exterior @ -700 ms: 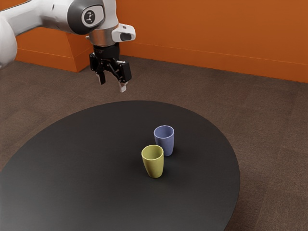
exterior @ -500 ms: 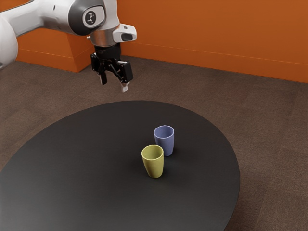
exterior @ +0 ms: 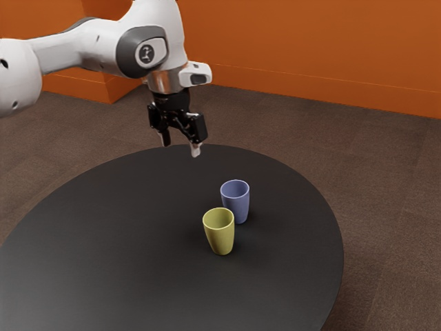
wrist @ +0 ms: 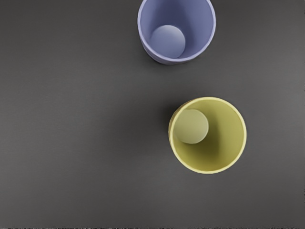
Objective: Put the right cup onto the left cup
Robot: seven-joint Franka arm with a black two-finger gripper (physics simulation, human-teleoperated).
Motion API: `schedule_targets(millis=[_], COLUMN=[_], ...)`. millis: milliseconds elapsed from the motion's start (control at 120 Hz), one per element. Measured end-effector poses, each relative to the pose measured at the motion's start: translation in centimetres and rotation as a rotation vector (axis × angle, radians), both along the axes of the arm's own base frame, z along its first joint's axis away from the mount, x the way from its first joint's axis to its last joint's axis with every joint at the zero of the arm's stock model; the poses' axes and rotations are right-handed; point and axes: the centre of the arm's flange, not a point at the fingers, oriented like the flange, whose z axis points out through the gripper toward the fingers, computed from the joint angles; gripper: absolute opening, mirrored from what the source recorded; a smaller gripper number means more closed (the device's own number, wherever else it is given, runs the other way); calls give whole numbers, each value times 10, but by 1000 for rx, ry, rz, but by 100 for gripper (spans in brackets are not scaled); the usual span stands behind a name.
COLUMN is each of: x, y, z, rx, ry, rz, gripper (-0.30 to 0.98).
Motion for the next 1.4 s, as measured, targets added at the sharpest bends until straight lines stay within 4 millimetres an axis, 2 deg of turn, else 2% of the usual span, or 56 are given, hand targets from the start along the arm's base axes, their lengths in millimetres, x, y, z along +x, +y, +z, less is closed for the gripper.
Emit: schedule_targets(millis=[275,583,883,1400], x=[-12,-21,-17,-8], y=[-29,-62,-71,-88], z=[-41,-72,-107,-147], rx=[-35,-47,-57,-58], ry=[40,39,56,73], rz=[7,16,61,107], gripper=[68,64,59,50])
